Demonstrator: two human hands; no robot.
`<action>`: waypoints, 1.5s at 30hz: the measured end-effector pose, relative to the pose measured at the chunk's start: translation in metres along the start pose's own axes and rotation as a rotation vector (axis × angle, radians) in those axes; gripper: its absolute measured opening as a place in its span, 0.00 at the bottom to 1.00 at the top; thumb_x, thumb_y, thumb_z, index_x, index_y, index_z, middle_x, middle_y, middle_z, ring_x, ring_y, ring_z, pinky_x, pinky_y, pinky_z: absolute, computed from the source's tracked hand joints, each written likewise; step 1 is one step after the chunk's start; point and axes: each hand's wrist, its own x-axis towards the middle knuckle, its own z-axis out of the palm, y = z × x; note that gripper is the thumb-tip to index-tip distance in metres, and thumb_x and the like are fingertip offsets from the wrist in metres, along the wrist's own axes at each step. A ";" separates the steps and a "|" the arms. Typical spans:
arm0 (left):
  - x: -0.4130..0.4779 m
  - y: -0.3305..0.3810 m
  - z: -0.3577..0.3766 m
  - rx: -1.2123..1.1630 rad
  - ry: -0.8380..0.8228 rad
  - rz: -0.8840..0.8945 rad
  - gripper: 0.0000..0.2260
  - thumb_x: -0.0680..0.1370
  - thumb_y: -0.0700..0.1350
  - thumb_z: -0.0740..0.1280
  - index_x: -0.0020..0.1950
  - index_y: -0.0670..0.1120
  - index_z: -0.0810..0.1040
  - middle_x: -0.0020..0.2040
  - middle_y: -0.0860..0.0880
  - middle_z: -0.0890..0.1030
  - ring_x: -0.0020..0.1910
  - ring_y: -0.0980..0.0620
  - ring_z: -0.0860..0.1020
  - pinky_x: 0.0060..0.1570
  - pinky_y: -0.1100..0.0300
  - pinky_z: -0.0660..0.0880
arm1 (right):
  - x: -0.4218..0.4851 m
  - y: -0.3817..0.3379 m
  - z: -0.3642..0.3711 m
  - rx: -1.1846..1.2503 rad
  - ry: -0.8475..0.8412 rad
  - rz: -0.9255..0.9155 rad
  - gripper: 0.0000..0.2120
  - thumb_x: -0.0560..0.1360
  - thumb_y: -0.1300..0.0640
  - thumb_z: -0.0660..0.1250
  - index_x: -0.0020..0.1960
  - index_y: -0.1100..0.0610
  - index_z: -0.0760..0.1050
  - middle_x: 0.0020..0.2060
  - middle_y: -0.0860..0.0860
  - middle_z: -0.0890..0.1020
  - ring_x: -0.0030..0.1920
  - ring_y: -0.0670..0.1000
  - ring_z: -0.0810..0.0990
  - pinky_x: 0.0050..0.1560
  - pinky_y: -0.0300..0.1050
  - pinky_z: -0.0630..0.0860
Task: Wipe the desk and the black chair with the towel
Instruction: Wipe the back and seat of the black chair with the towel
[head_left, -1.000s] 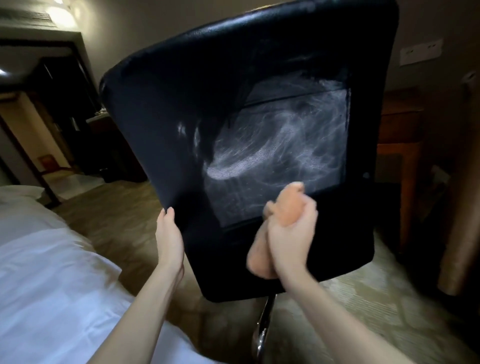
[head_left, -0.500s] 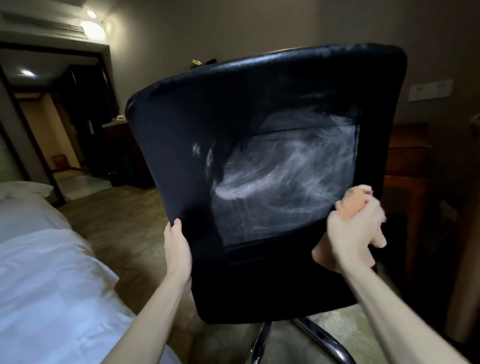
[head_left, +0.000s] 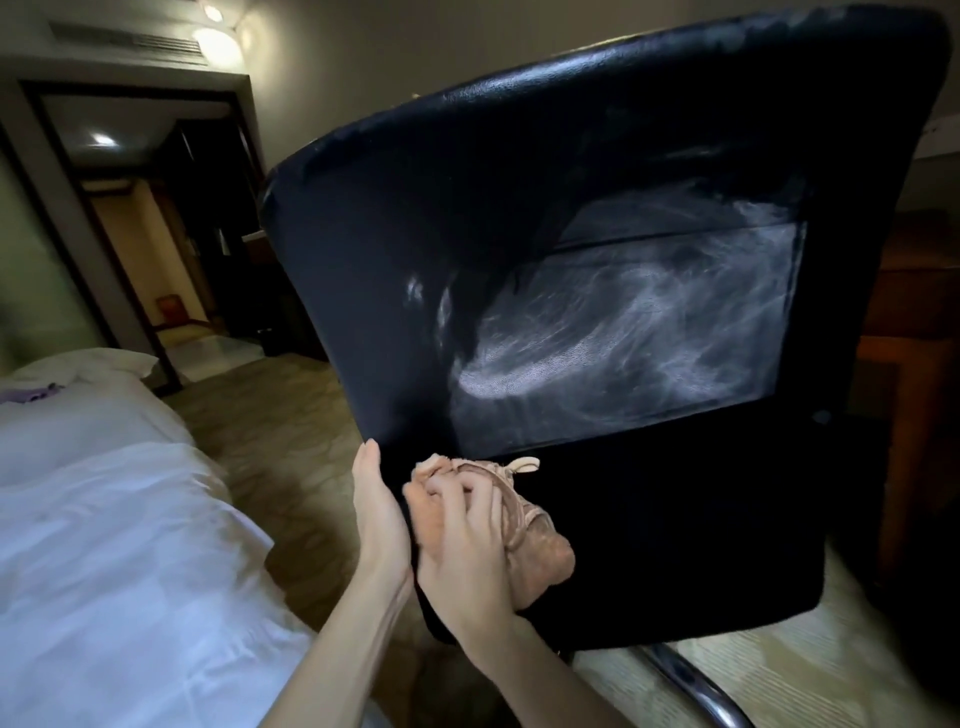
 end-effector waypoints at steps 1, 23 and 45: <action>-0.009 0.002 0.004 0.024 -0.004 0.020 0.22 0.85 0.59 0.57 0.45 0.45 0.81 0.39 0.50 0.84 0.38 0.56 0.83 0.46 0.63 0.78 | -0.002 0.003 -0.007 -0.012 -0.010 -0.036 0.11 0.79 0.49 0.66 0.61 0.47 0.74 0.56 0.47 0.73 0.60 0.51 0.75 0.61 0.56 0.74; -0.029 0.043 0.027 0.166 0.189 0.283 0.29 0.79 0.61 0.60 0.81 0.58 0.65 0.75 0.55 0.73 0.73 0.51 0.72 0.76 0.46 0.66 | 0.124 0.079 -0.241 -0.062 0.494 0.371 0.18 0.68 0.68 0.71 0.52 0.50 0.74 0.44 0.46 0.74 0.52 0.62 0.78 0.56 0.44 0.71; -0.027 0.054 -0.007 0.064 -0.027 0.224 0.27 0.86 0.63 0.49 0.78 0.50 0.71 0.73 0.53 0.77 0.72 0.55 0.74 0.77 0.51 0.65 | 0.033 -0.038 -0.040 0.471 0.162 0.372 0.26 0.64 0.60 0.72 0.55 0.37 0.73 0.54 0.37 0.79 0.57 0.47 0.78 0.62 0.56 0.76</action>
